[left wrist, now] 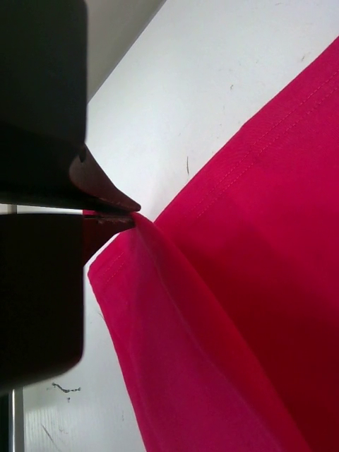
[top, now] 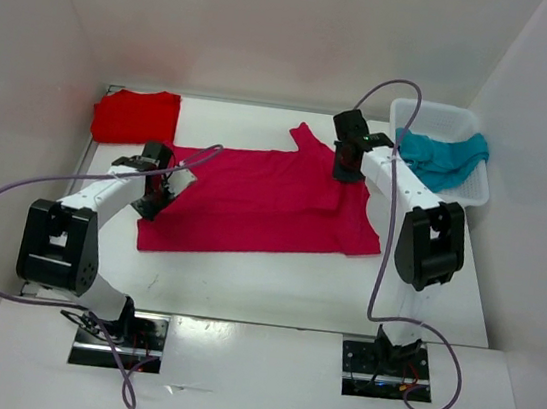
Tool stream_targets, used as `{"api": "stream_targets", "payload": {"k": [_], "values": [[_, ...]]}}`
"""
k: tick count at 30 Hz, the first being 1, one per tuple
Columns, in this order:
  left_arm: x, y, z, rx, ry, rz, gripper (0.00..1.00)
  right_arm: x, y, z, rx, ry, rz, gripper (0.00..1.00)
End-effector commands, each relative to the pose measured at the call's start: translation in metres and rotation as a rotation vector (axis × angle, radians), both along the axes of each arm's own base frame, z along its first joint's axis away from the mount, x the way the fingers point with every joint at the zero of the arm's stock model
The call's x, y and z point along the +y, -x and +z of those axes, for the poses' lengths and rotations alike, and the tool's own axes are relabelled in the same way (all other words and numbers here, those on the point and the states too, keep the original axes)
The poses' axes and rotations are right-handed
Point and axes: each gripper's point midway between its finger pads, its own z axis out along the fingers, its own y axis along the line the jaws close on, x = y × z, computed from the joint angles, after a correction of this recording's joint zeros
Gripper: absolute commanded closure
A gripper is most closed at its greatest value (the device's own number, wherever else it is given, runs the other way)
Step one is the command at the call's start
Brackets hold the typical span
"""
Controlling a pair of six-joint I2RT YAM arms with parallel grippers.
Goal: Fold and stack the t-shirts
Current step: Fold the flattened tshirt in 1/3 of the way
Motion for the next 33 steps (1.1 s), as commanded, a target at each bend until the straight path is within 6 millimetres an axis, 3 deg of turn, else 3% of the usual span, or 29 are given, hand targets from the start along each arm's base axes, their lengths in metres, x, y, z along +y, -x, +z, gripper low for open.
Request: {"api": "stream_targets", "payload": {"k": [1, 8, 10, 12, 14, 15, 16, 17, 20, 21, 22, 23, 24, 25, 26, 27, 29, 30, 32, 33], "values": [[0.005, -0.005, -0.001, -0.014, -0.014, 0.052, 1.0, -0.003, -0.03, 0.013, -0.079, 0.033, 0.004, 1.0], [0.005, -0.003, -0.008, 0.013, -0.017, 0.052, 0.96, 0.0, -0.035, -0.001, -0.047, 0.045, 0.025, 1.0], [0.007, -0.004, -0.01, 0.013, -0.026, 0.054, 0.89, 0.001, -0.033, -0.012, -0.013, 0.05, 0.04, 0.98], [0.008, -0.003, -0.015, 0.033, -0.038, 0.057, 0.77, 0.008, -0.038, -0.013, -0.011, 0.027, 0.064, 0.47], [0.012, -0.005, -0.014, 0.032, -0.06, 0.063, 0.6, 0.017, -0.042, -0.019, 0.011, 0.003, 0.096, 0.22], [0.017, -0.005, -0.012, 0.028, -0.087, 0.079, 0.55, 0.018, -0.045, -0.014, -0.002, -0.001, 0.096, 0.18], [0.023, -0.004, -0.014, 0.037, -0.107, 0.095, 0.51, 0.018, -0.045, -0.016, 0.008, 0.002, 0.096, 0.17], [0.026, -0.004, -0.013, 0.036, -0.122, 0.099, 0.45, 0.019, -0.042, -0.007, -0.001, -0.009, 0.101, 0.17], [0.037, 0.004, -0.007, 0.057, -0.11, 0.114, 0.4, 0.004, -0.025, 0.025, -0.069, -0.018, 0.067, 0.1], [0.037, 0.008, -0.001, 0.054, -0.095, 0.12, 0.37, -0.011, -0.018, 0.032, -0.08, -0.017, 0.028, 0.1], [0.038, 0.01, 0.003, 0.046, -0.083, 0.128, 0.36, -0.022, 0.001, 0.02, -0.042, -0.023, -0.014, 0.1], [0.036, 0.015, 0.007, 0.04, -0.07, 0.125, 0.35, -0.034, 0.013, 0.038, -0.079, -0.051, -0.045, 0.1], [0.036, 0.019, 0.006, 0.043, -0.07, 0.125, 0.33, -0.04, 0.024, 0.037, -0.074, -0.058, -0.069, 0.1], [0.03, 0.021, 0.006, 0.045, -0.036, 0.126, 0.3, -0.041, 0.045, 0.017, -0.018, -0.073, -0.086, 0.1], [0.027, 0.025, 0.002, 0.058, -0.021, 0.122, 0.3, -0.045, 0.054, 0.02, -0.024, -0.092, -0.101, 0.1], [0.024, 0.029, -0.002, 0.069, -0.004, 0.127, 0.29, -0.052, 0.069, 0.004, 0.028, -0.084, -0.128, 0.1], [0.019, 0.027, -0.01, 0.076, 0.023, 0.129, 0.28, -0.063, 0.08, -0.009, 0.06, -0.098, -0.199, 0.1], [0.019, 0.026, -0.013, 0.079, 0.023, 0.129, 0.28, -0.079, 0.089, -0.026, 0.107, -0.128, -0.26, 0.1], [0.017, 0.027, -0.018, 0.1, 0.034, 0.127, 0.28, -0.089, 0.089, -0.03, 0.092, -0.248, -0.327, 0.1], [0.015, 0.023, -0.015, 0.088, 0.043, 0.125, 0.28, -0.103, 0.098, -0.032, 0.085, -0.32, -0.384, 0.1]]}}
